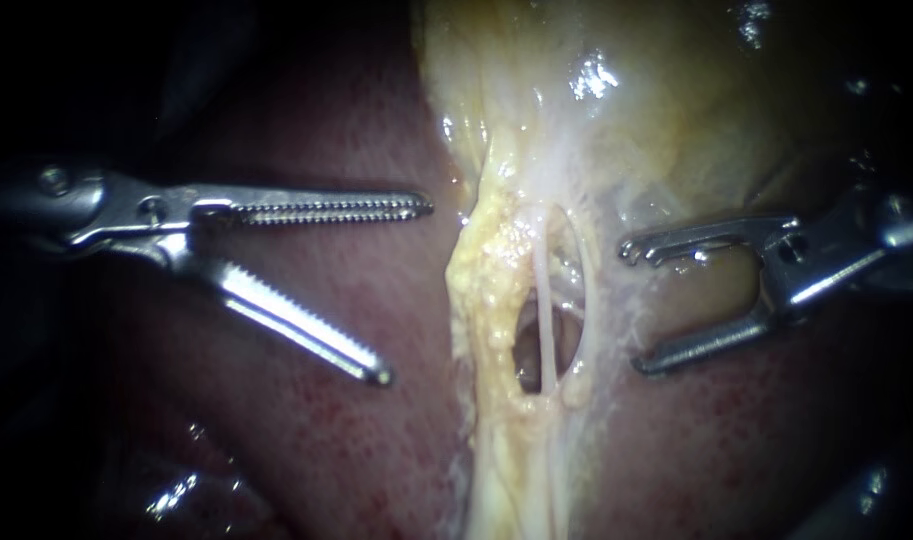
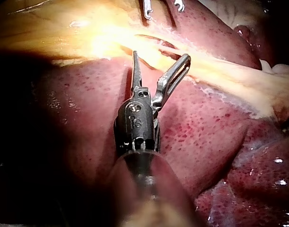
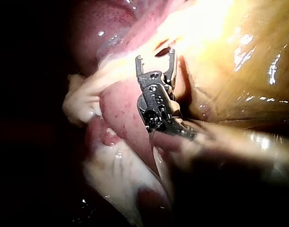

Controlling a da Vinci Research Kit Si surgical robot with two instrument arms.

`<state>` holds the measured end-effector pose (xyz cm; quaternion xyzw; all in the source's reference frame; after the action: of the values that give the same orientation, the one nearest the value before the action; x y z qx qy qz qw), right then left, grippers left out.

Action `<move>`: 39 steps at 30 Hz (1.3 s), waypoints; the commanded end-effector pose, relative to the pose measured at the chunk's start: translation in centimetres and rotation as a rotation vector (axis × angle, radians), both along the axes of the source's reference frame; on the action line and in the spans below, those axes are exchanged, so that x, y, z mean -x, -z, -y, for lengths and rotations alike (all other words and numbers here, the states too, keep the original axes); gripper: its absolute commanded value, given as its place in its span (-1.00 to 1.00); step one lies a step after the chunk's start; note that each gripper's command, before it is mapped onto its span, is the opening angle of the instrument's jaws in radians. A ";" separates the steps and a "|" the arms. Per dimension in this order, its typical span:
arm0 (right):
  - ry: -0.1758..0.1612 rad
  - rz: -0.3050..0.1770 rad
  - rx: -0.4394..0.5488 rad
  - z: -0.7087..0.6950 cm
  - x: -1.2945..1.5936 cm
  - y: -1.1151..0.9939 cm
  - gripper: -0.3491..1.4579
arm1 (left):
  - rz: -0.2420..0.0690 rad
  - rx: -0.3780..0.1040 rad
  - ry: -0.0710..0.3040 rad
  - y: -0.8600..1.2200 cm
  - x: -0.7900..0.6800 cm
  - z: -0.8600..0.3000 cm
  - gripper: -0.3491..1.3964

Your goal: Grabbing gallbladder

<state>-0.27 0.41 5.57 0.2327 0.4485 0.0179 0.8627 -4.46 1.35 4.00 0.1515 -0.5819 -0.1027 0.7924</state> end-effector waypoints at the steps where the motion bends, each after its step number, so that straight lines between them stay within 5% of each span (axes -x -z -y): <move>1: 0.000 0.000 0.000 0.00 0.00 0.00 0.04 | -0.001 -0.009 0.002 0.00 0.01 0.00 0.26; 16: 0.000 0.000 0.000 0.00 0.00 0.00 0.04 | -0.052 -0.107 0.118 -0.02 0.13 -0.03 0.22; 27: 0.000 0.000 0.000 0.00 0.00 0.00 0.04 | -0.082 -0.228 0.216 -0.10 0.21 0.02 -0.07; 39: 0.000 0.000 0.000 0.00 -0.01 0.00 0.04 | -0.117 -0.255 0.278 -0.27 0.31 -0.01 -0.20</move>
<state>-0.27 0.41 5.57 0.2327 0.4485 0.0178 0.8628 -4.78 1.36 4.29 0.1625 -0.5321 -0.2942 0.7771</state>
